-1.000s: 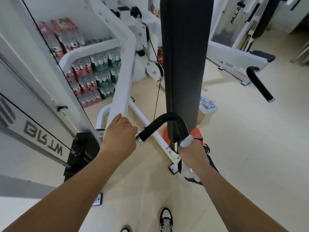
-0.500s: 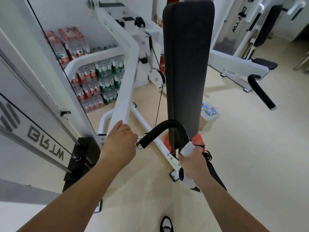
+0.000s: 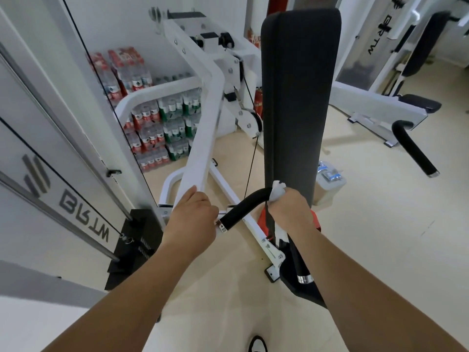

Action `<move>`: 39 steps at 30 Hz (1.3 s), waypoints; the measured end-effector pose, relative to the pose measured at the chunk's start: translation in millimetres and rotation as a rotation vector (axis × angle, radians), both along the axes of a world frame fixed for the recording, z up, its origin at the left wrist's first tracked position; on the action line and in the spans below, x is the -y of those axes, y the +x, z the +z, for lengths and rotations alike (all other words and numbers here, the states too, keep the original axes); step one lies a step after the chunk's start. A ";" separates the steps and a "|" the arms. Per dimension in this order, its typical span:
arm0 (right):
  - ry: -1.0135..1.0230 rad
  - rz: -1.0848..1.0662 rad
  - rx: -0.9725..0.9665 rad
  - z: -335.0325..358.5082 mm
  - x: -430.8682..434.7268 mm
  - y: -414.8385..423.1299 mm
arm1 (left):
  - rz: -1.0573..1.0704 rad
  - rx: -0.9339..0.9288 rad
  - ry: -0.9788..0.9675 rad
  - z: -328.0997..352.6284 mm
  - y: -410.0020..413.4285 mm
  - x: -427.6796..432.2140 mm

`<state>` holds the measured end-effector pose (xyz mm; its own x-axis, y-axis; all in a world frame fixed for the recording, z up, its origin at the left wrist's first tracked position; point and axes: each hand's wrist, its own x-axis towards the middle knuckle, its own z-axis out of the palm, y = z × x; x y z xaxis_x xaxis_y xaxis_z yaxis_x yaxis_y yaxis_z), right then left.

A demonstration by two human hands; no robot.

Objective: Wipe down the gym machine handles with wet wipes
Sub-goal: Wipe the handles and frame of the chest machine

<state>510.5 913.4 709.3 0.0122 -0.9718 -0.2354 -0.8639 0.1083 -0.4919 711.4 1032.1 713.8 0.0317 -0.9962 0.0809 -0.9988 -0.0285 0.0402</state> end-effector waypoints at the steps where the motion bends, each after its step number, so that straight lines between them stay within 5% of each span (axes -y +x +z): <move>1: -0.009 0.000 -0.001 -5.1 -4.5 -5.0 | 0.000 -0.006 0.004 -0.2 0.2 -0.6; 13: 0.254 -0.131 0.082 -47.7 -94.1 -71.3 | 0.007 0.008 -0.035 -5.8 -0.4 0.8; 21: 0.042 -0.046 0.061 1.6 -0.5 -3.3 | 0.009 -0.008 -0.032 -7.8 1.0 1.6; 32: 0.145 -0.085 0.001 -49.5 -101.6 -68.6 | 0.015 -0.001 -0.036 -8.7 1.8 -0.2; 39: 0.034 -0.129 0.000 -34.5 -69.6 -45.0 | 0.002 -0.008 -0.045 -5.7 -1.0 0.2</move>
<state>465.5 983.0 674.8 -0.1121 -0.9568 -0.2681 -0.8418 0.2348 -0.4861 710.4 1031.9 708.1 0.0347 -0.9916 0.1250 -0.9984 -0.0288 0.0493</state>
